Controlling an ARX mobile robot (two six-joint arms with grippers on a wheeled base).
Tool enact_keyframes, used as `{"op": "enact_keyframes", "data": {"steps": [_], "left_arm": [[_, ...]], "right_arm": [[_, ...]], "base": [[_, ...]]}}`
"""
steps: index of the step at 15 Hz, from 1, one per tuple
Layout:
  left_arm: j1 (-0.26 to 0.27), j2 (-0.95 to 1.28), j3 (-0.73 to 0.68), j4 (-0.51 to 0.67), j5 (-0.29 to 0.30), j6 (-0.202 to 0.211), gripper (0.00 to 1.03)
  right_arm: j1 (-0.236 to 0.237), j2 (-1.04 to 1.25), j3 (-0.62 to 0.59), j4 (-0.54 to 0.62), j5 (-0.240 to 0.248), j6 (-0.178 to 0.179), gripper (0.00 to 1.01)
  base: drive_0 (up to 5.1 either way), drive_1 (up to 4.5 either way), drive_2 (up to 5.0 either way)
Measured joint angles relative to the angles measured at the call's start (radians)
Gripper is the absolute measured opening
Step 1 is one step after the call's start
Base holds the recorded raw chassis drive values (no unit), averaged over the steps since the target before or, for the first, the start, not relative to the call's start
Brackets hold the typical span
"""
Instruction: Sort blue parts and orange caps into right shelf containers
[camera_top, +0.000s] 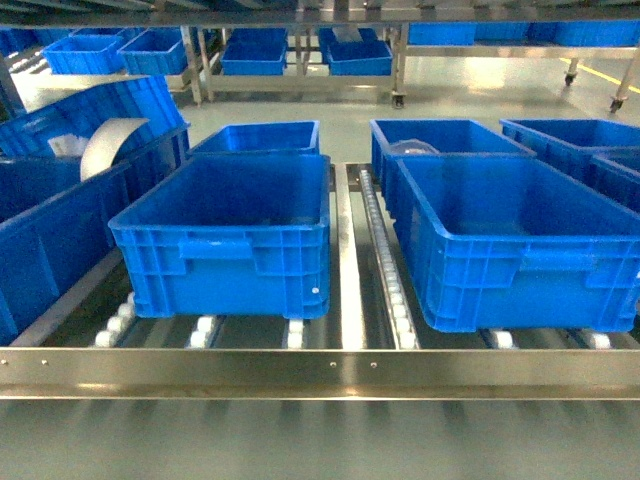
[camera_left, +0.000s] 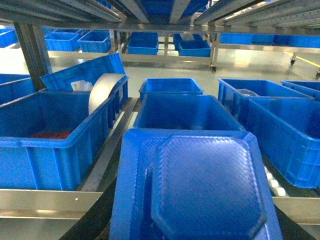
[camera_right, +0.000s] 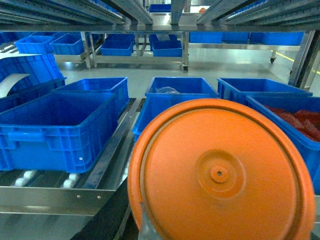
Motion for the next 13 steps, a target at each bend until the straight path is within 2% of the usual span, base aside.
{"op": "enact_keyframes", "data": {"steps": [13], "left_arm": [[0.0,0.0,0.0,0.0,0.0,0.0,0.42]], "right_arm": [[0.0,0.0,0.0,0.0,-0.001,-0.001,0.45]], "base": [[0.0,0.0,0.0]]}}
